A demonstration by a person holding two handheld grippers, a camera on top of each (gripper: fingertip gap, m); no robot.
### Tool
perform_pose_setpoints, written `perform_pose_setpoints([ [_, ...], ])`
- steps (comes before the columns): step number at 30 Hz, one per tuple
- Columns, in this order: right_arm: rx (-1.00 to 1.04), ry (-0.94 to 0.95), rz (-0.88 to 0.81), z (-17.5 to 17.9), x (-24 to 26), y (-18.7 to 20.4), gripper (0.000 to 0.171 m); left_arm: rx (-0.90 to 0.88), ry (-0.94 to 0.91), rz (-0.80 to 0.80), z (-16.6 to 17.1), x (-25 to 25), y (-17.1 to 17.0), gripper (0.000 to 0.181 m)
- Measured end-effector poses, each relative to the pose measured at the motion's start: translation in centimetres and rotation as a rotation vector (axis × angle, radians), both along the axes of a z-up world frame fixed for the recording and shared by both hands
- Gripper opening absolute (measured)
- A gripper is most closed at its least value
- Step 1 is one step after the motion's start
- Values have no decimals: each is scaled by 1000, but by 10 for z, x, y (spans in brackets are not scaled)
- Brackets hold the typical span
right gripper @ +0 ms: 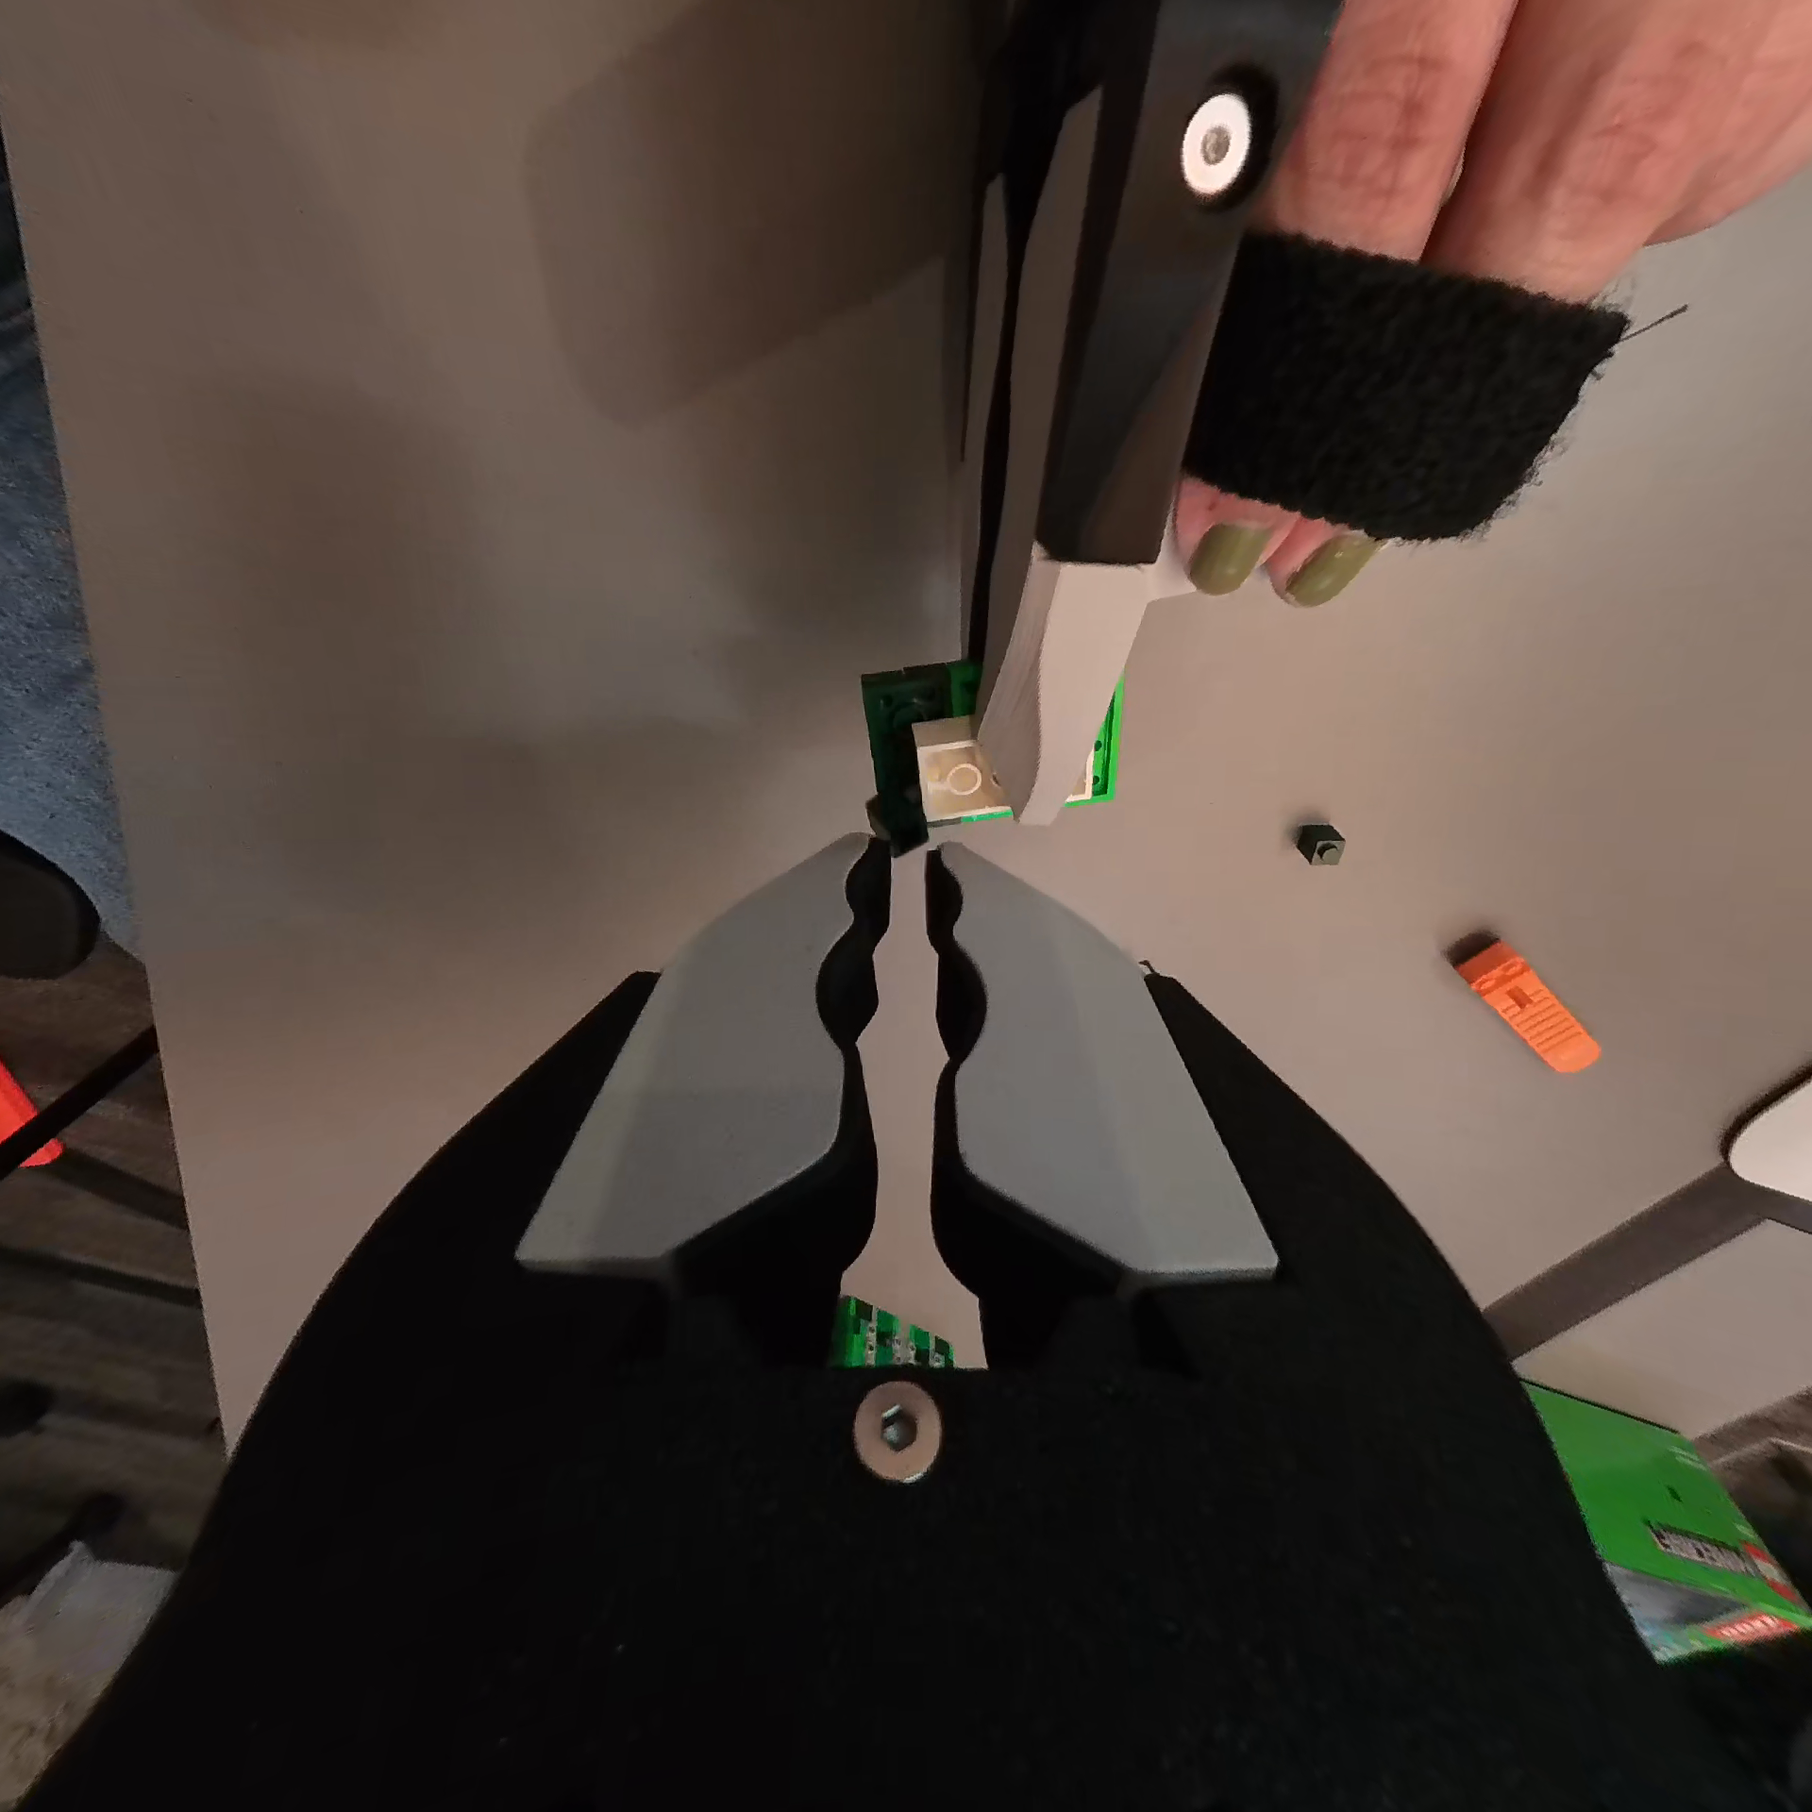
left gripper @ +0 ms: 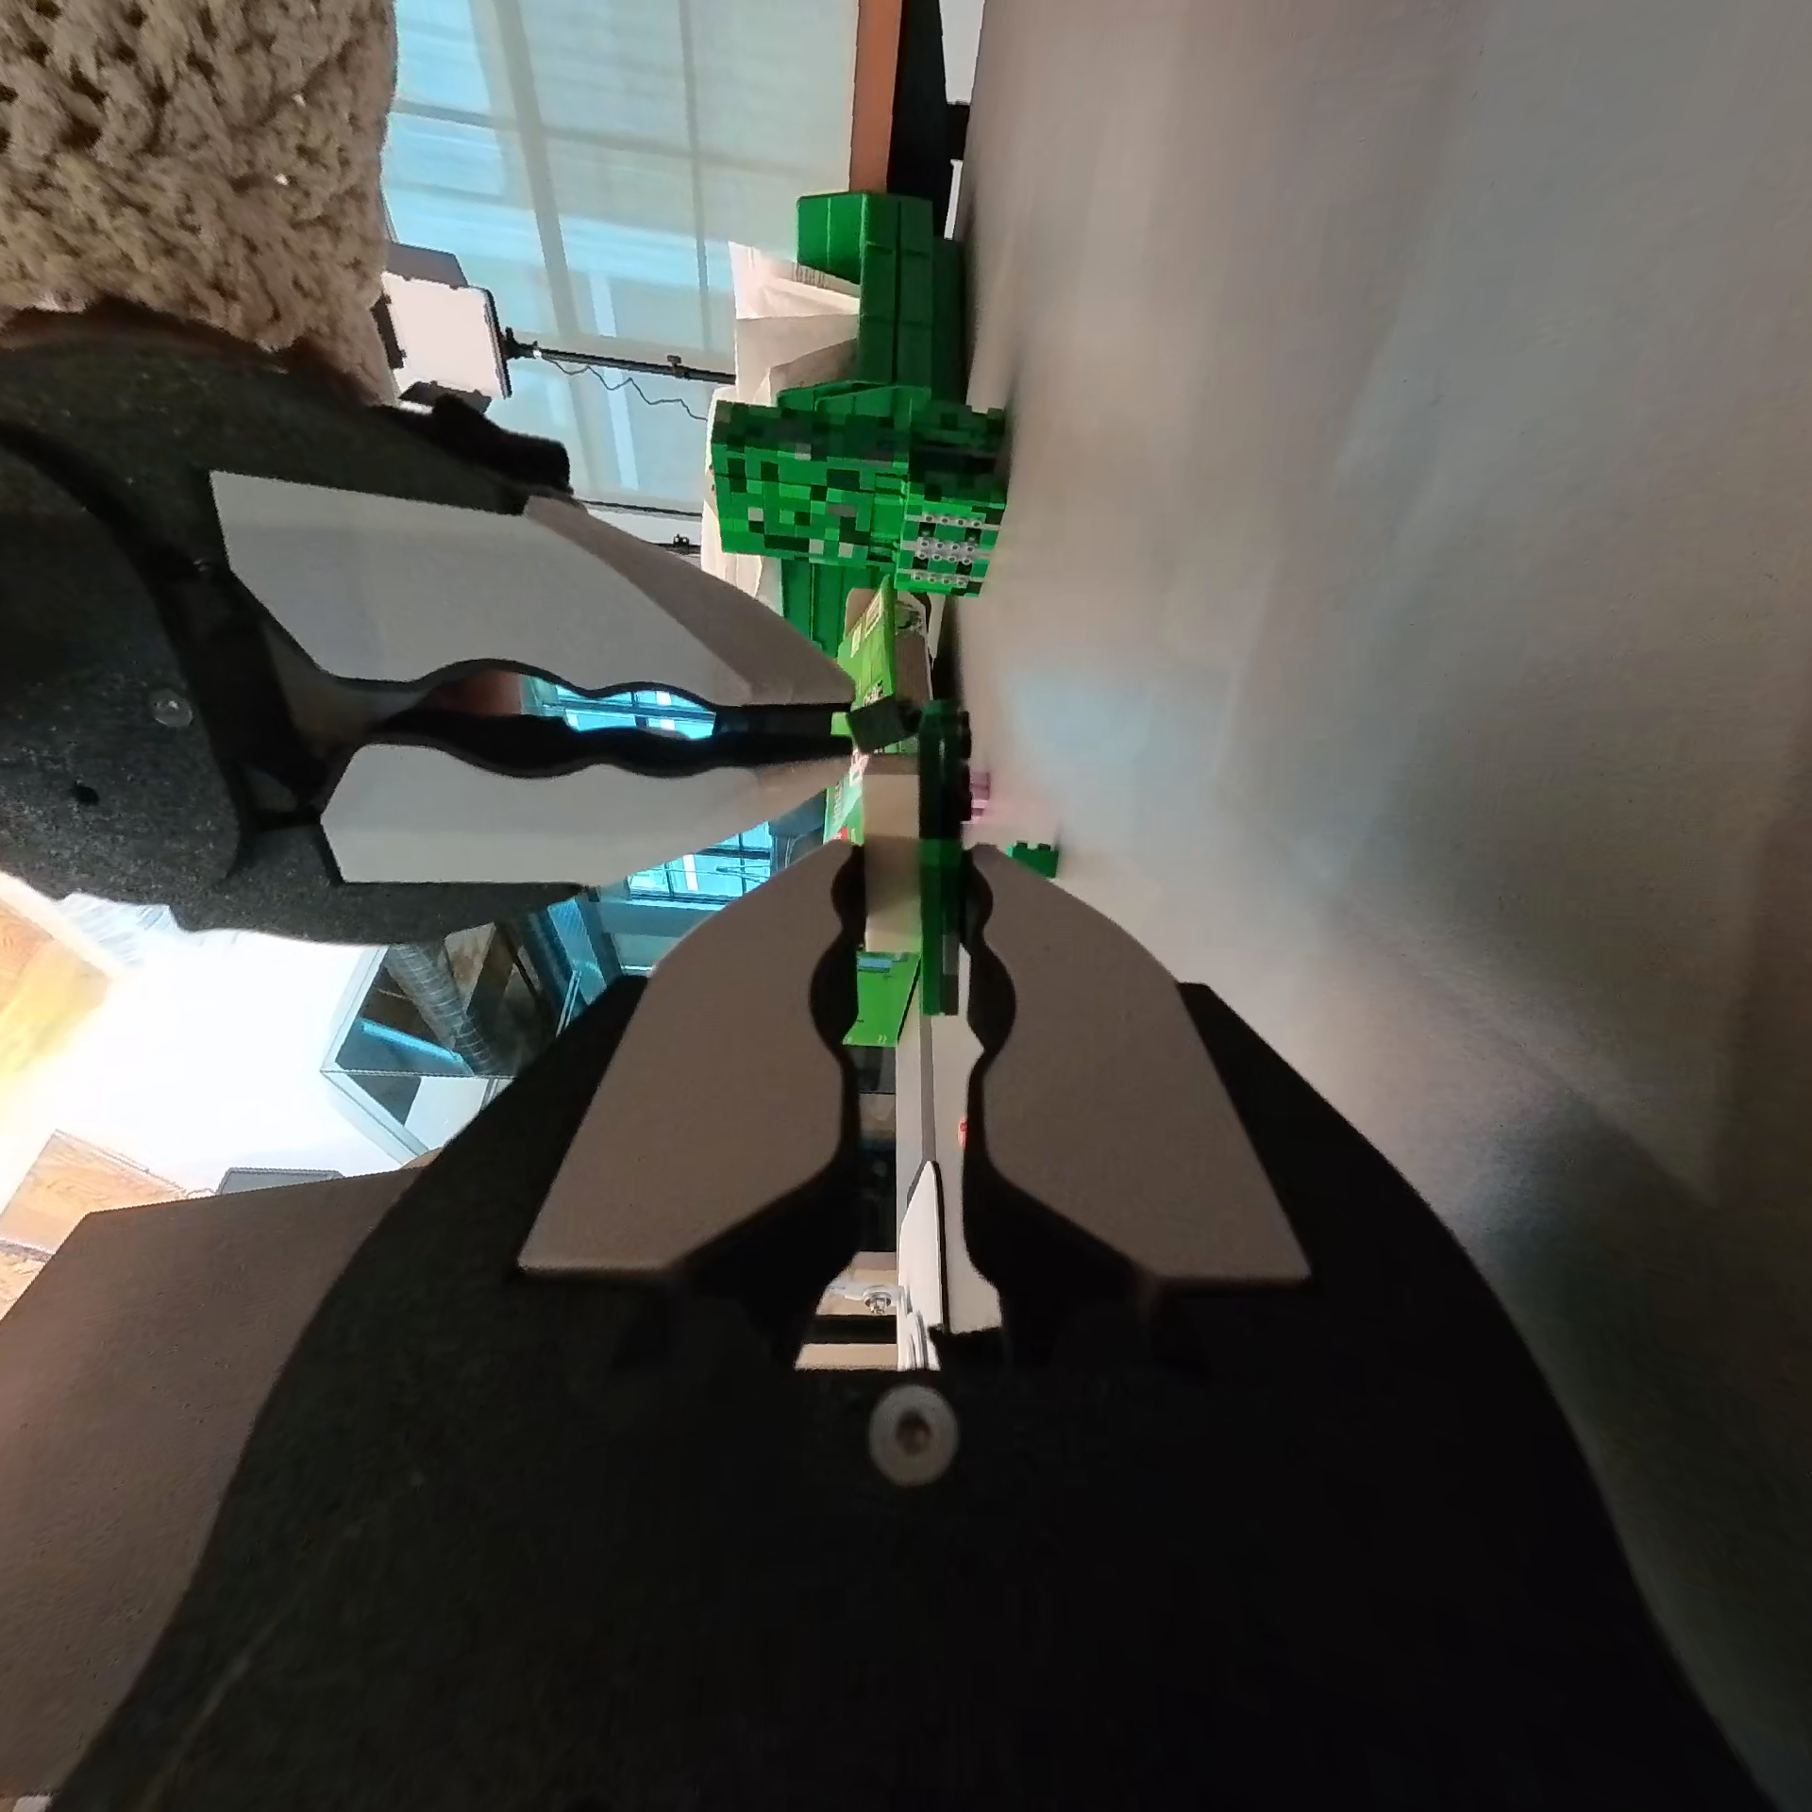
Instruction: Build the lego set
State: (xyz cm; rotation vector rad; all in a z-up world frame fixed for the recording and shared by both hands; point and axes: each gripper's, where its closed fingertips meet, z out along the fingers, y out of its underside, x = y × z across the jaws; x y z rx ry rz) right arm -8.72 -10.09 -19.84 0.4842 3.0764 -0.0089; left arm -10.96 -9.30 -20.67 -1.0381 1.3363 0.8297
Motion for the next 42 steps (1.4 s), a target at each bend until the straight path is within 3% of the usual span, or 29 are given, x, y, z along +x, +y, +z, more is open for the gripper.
perform_pose_setpoints([
  [10,-5,1,-18,-1,1,1,4,-10,-6,3,0,-1,1,17],
  [14,9,38,-69,2,-1,9,2,-4,-31,92,3,-15,8,17],
  [19,-126,211,-265,7,-8,18,7,-9,-211,231,18,-51,19,17],
  [23,-270,434,-473,0,-14,31,11,8,-232,286,22,-73,22,17],
  [29,-593,694,-739,2,-26,40,12,33,-422,286,36,-96,20,17],
  [42,-614,680,-762,-48,-92,0,18,48,-392,307,32,-112,13,17],
])
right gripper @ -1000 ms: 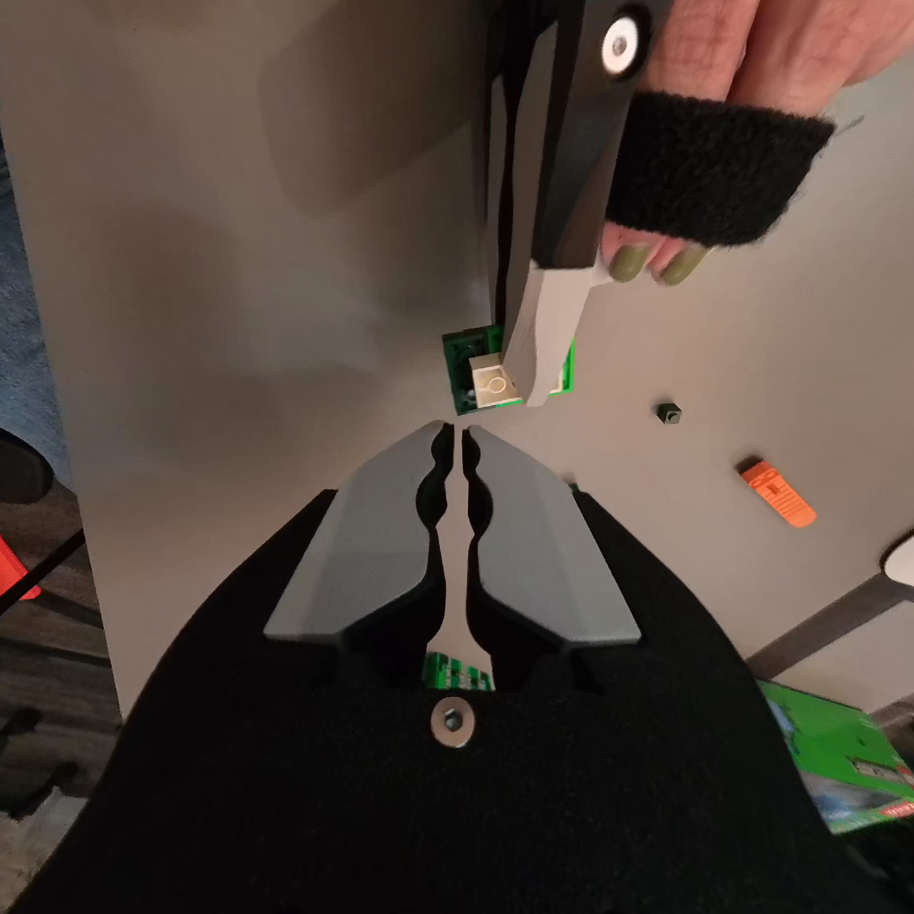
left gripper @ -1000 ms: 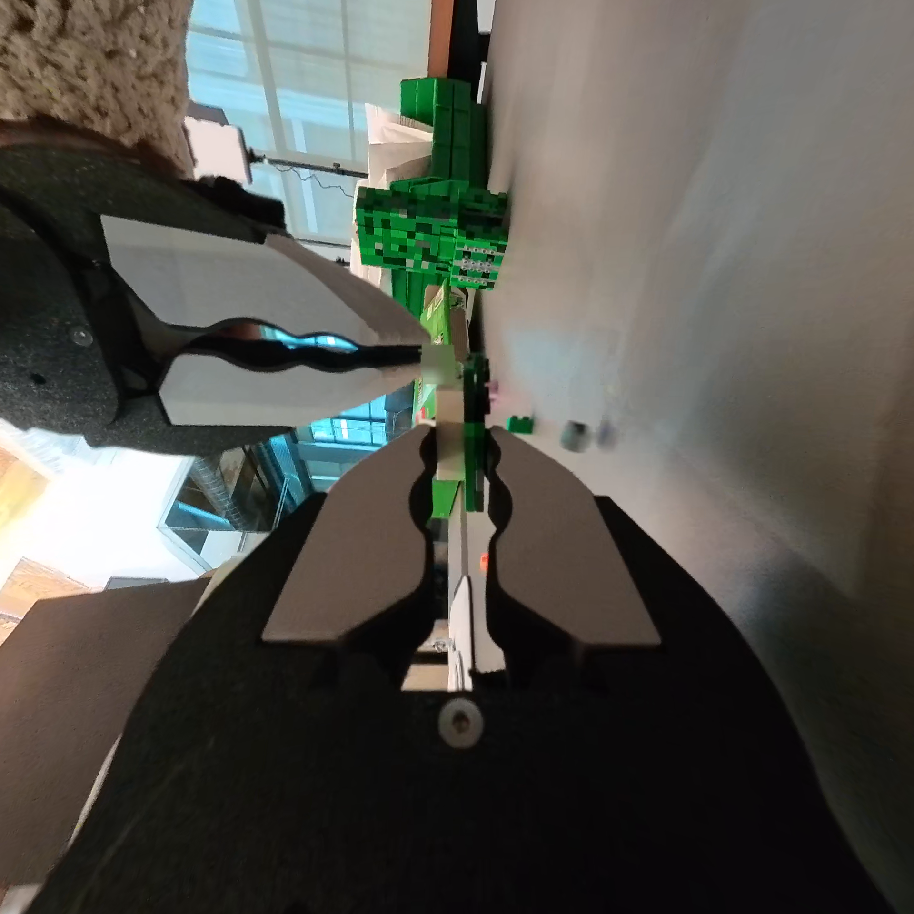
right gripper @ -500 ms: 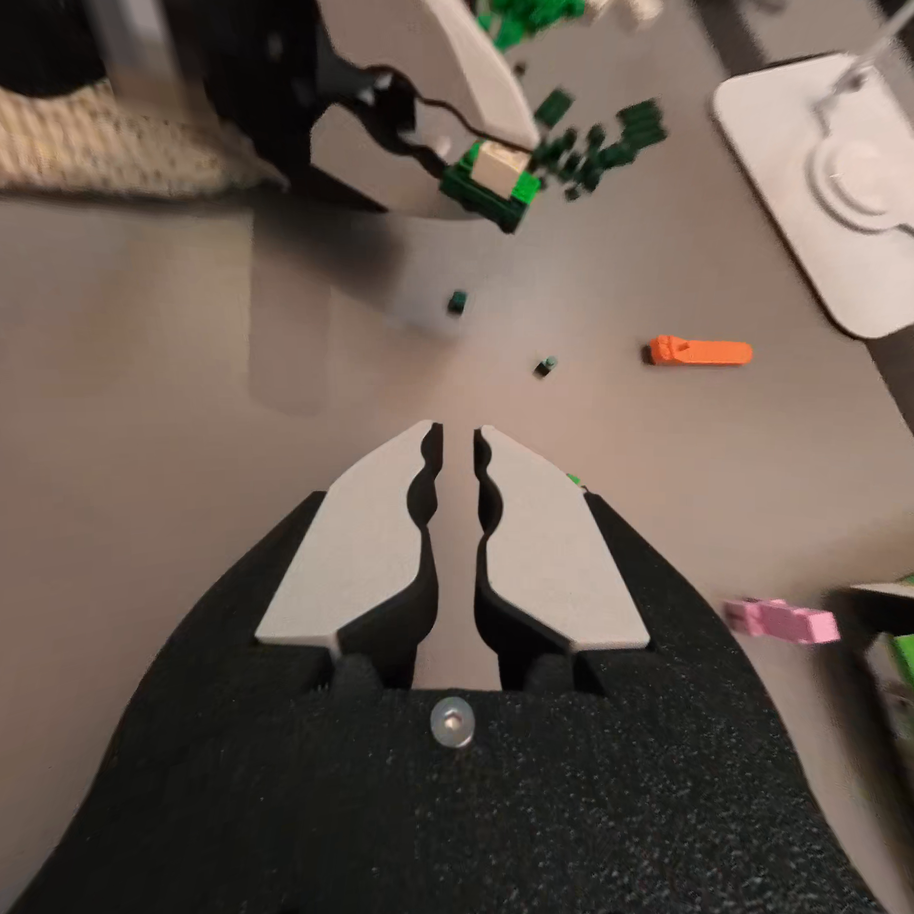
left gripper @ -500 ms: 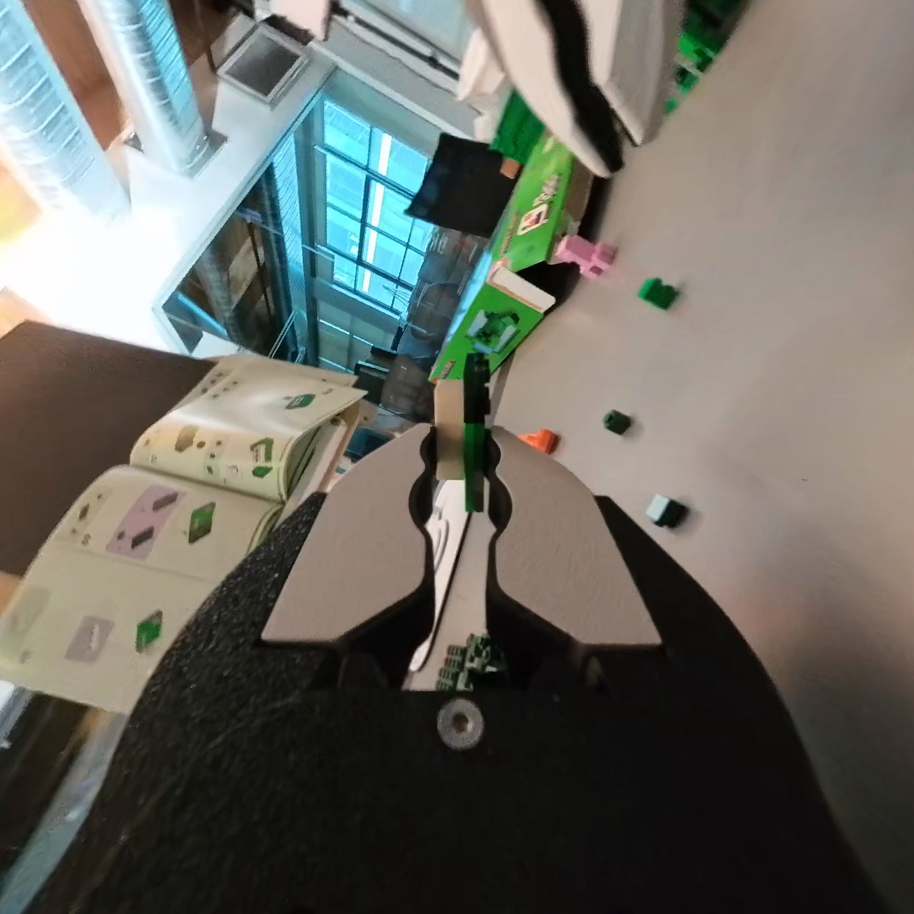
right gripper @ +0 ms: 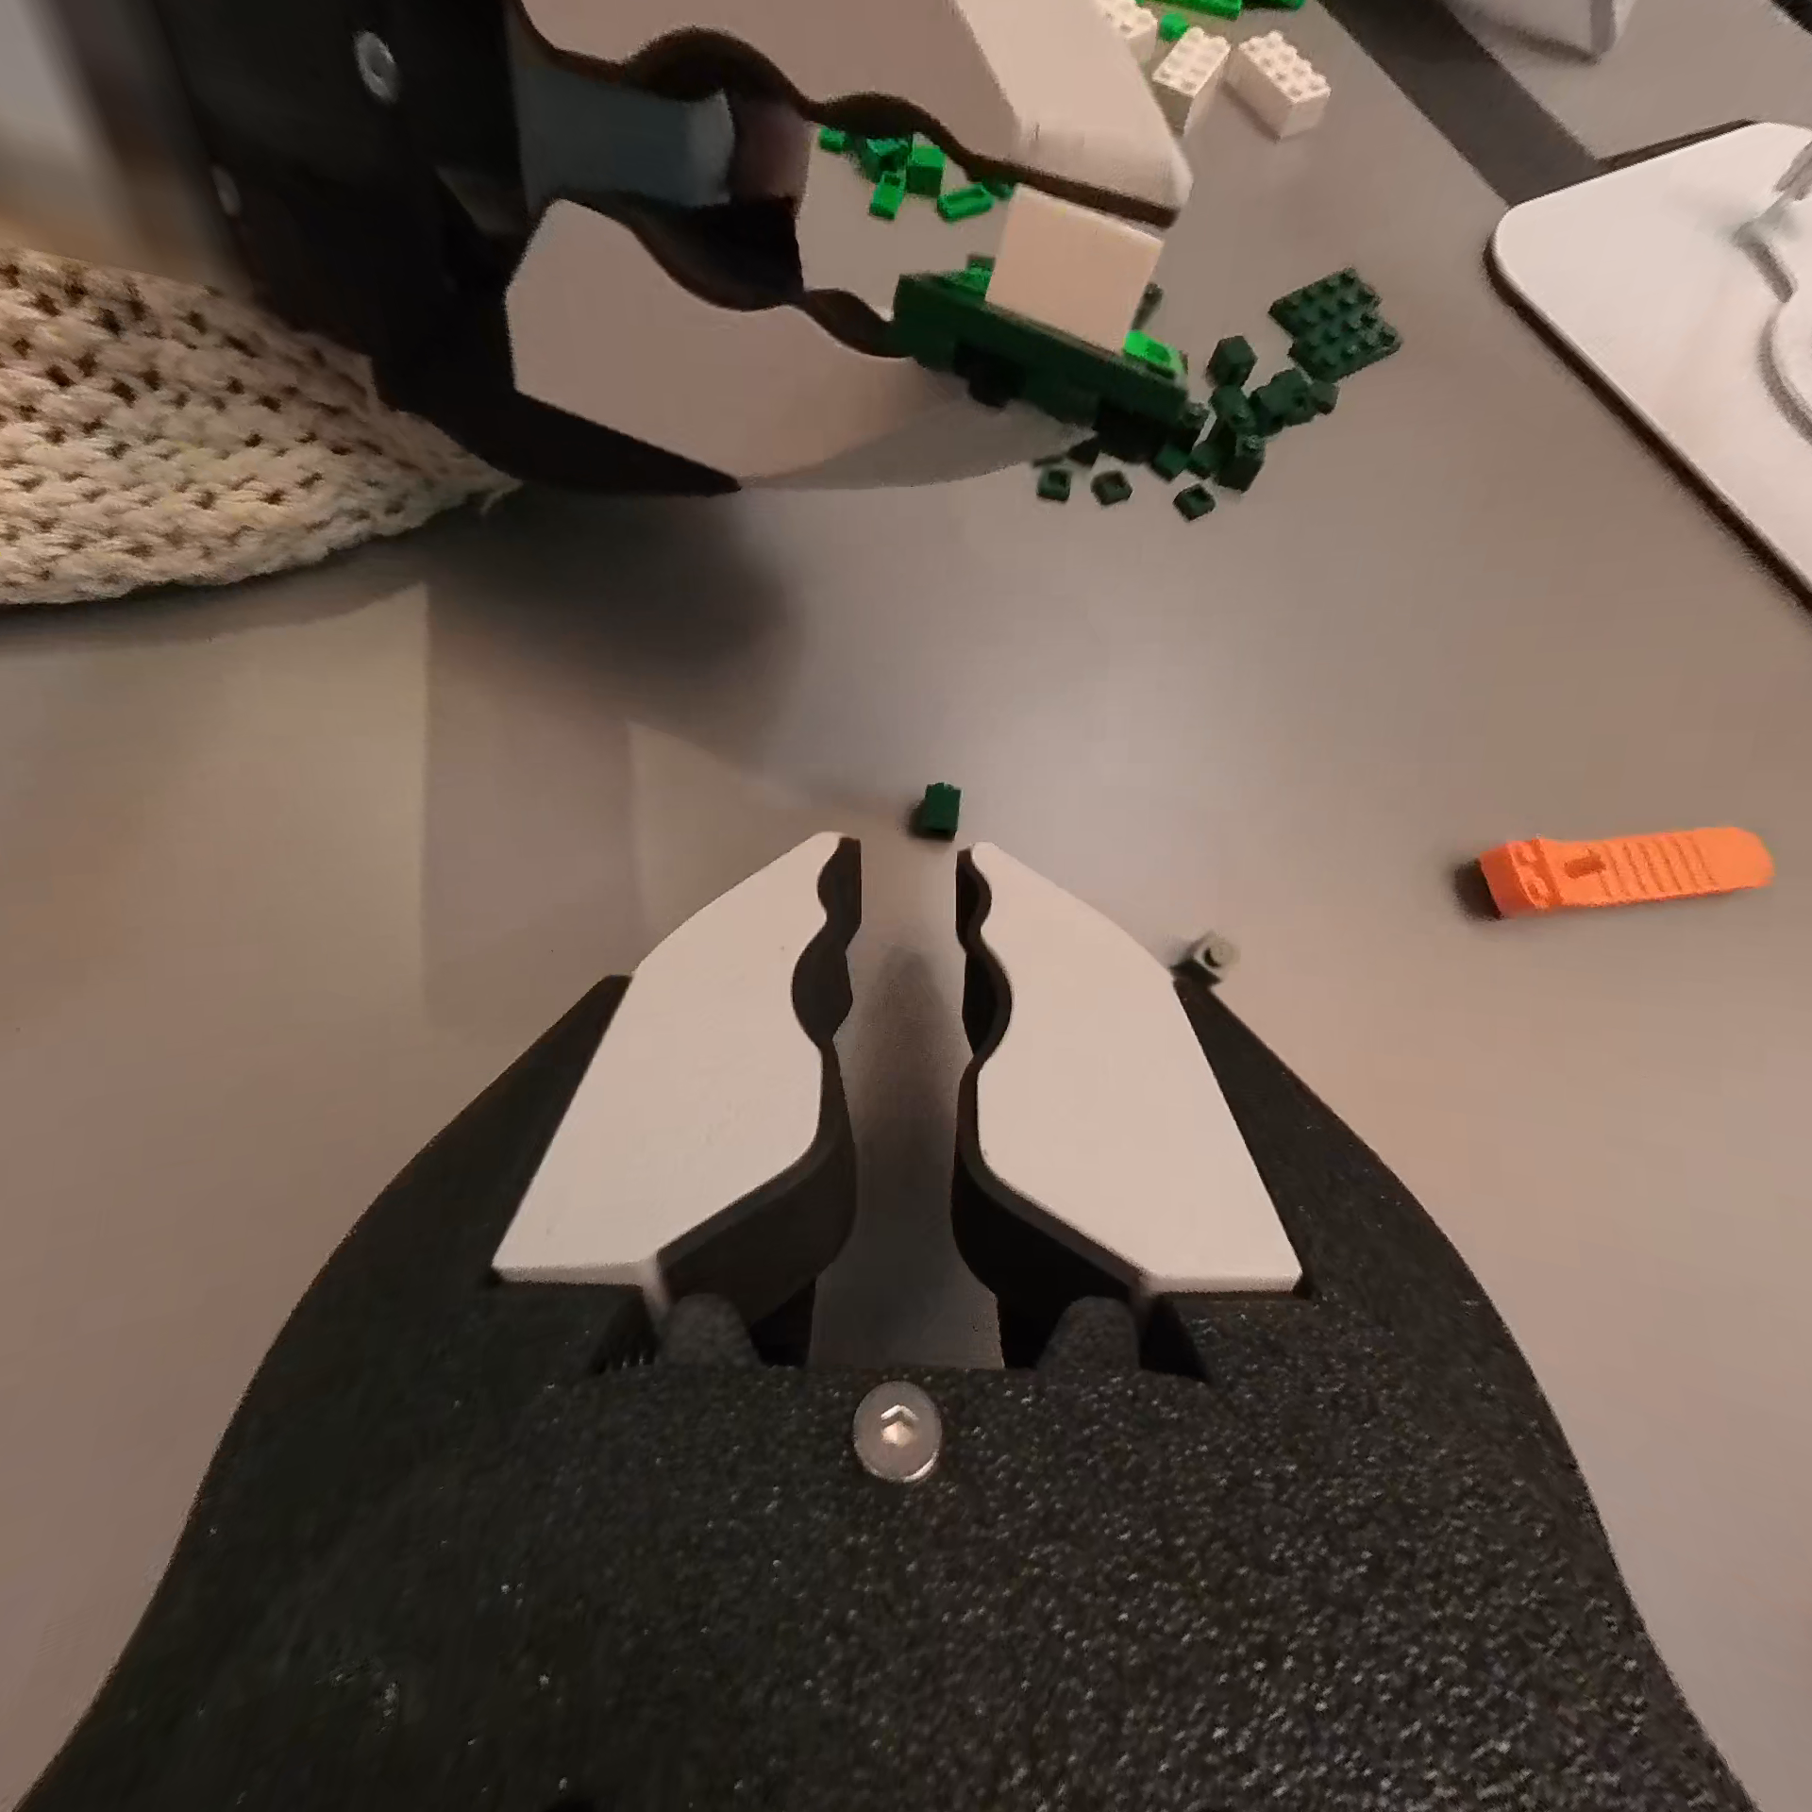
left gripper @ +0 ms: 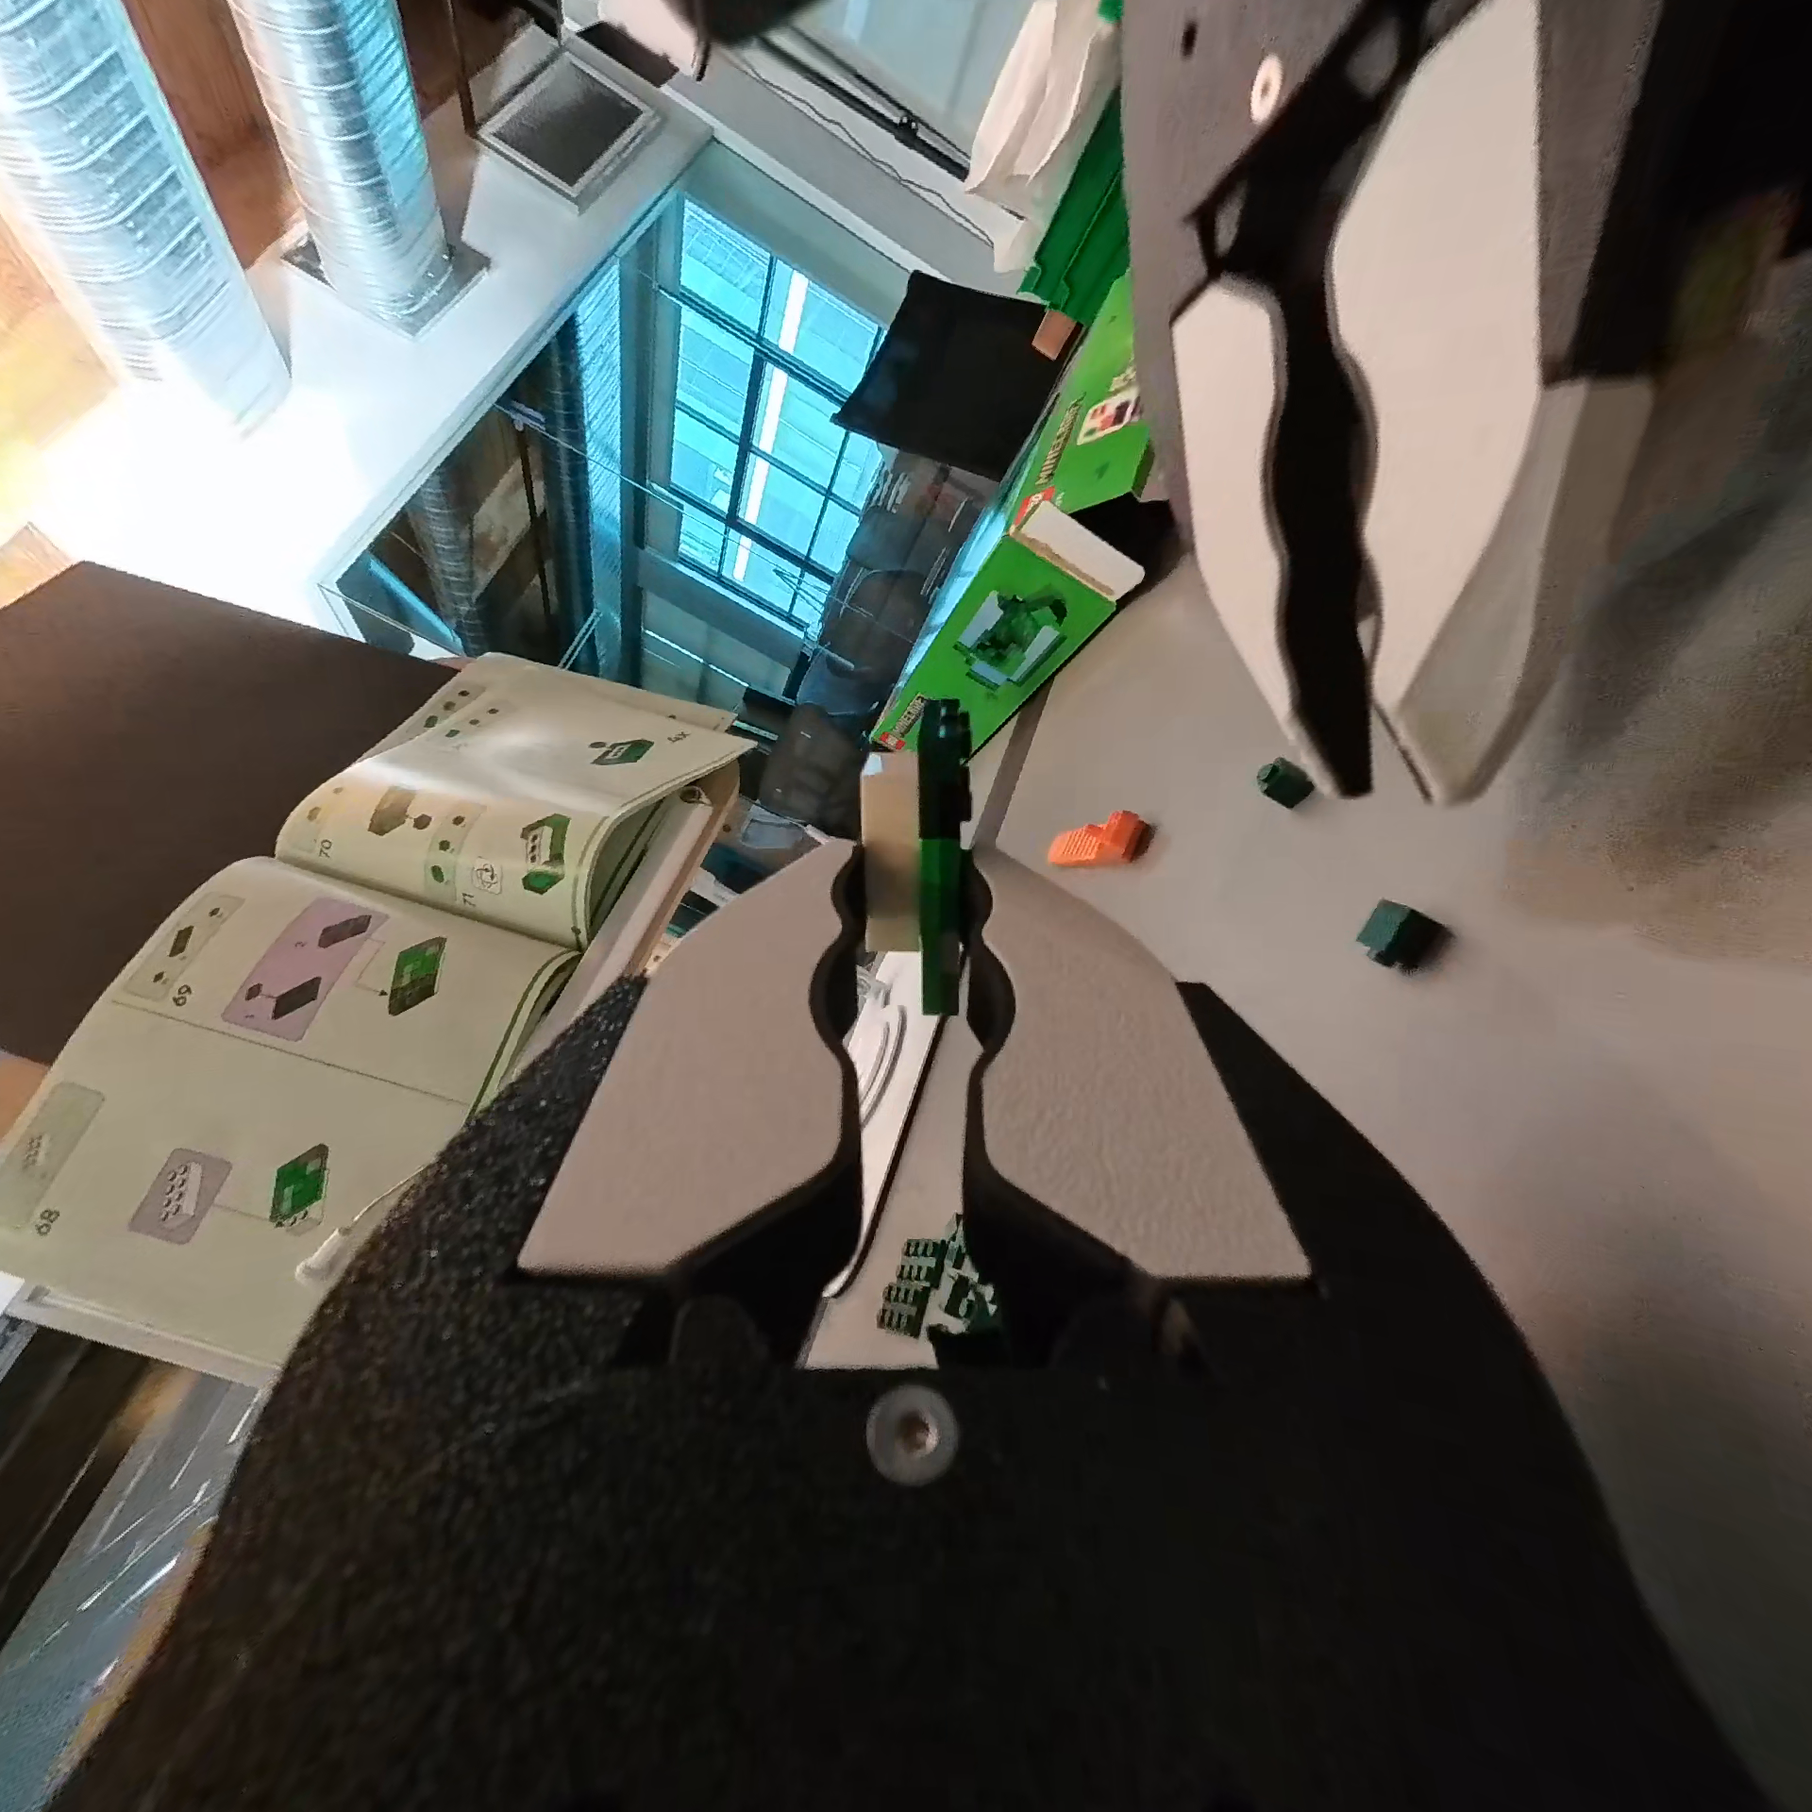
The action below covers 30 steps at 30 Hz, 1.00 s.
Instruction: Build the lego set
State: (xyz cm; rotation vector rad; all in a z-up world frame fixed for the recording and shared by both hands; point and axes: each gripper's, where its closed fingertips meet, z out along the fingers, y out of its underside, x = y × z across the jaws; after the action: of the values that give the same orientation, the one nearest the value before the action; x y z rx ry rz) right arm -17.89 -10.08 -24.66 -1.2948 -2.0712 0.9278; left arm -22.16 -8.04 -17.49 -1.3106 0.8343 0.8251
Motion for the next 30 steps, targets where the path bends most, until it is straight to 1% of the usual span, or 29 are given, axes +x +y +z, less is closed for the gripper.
perform_pose_setpoints([
  [4,-11,-11,-3,-6,-10,-1,18,-3,8,-2,-1,1,-3,17],
  [9,-26,-55,-4,-16,-11,-1,23,1,-26,6,2,-5,-8,17],
  [12,-41,-57,-1,-17,-12,-1,23,-6,-27,4,1,-5,-11,17],
  [17,-25,-68,-5,-19,-15,-1,20,-16,-13,-2,-1,-3,-13,17],
  [23,9,-87,-15,-20,-18,1,8,-18,-12,-4,-2,-2,-13,17],
  [26,58,-51,-1,-13,-13,5,8,-25,-3,-8,-3,-1,-13,17],
  [30,80,44,12,13,0,11,8,-56,47,-38,-11,9,-12,17],
])
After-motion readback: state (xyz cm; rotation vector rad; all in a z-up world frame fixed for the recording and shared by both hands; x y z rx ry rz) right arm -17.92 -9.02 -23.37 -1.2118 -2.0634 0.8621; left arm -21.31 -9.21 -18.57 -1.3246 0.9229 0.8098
